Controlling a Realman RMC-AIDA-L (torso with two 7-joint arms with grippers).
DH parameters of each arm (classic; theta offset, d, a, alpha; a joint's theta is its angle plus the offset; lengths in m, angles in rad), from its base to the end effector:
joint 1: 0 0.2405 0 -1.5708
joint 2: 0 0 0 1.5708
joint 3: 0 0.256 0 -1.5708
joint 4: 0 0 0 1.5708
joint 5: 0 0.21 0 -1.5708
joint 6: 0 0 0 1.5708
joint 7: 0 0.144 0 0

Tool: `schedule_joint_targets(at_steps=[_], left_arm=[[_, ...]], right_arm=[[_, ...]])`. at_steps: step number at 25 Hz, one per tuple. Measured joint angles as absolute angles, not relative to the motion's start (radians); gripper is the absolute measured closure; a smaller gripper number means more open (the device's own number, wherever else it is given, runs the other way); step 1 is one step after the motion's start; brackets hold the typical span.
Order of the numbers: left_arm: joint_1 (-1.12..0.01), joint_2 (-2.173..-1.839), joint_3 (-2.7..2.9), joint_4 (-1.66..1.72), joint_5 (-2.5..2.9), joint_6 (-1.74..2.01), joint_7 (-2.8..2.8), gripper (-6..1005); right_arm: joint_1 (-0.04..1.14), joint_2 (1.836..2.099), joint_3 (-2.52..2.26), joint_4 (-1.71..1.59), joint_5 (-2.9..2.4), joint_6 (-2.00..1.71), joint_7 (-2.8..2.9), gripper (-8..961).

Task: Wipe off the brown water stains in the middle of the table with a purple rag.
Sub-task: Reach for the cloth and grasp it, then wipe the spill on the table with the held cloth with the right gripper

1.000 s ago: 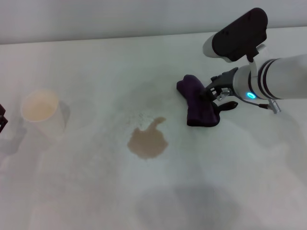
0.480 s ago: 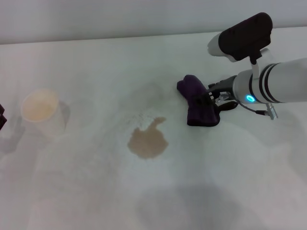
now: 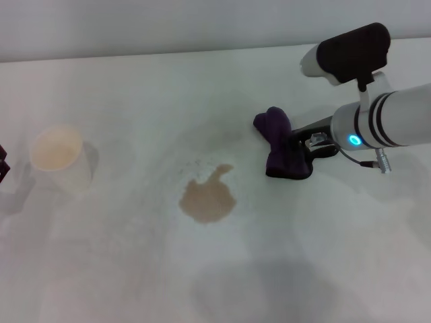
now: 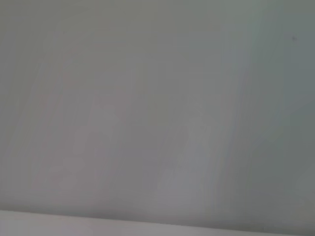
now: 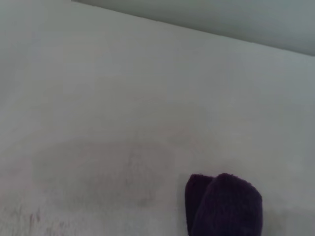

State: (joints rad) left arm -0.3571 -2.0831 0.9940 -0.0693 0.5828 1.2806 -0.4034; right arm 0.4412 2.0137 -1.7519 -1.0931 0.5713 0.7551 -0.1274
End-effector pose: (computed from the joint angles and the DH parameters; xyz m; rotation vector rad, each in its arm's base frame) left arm -0.3724 0.2704 -0.0209 -1.6427 -0.7594 -0.7113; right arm 0.2531 0.3716 -0.0496 -2.1365 1.1571 -0.1302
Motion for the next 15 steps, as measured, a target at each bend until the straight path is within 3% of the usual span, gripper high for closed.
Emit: schedule_joint_targets(at_steps=[3,15], left_arm=[[-0.357,-2.083,0.994,-0.069,0.582,1.281,-0.403,105],[-0.353,-2.083,0.994,-0.069,0.581,1.281,-0.403,104]], right_arm=[[0.434,2.014,-1.737,-1.093,0.597,0.754,-0.155,759],[0.405,2.012,-1.674,-1.197,0.872,0.875,-0.502,826]])
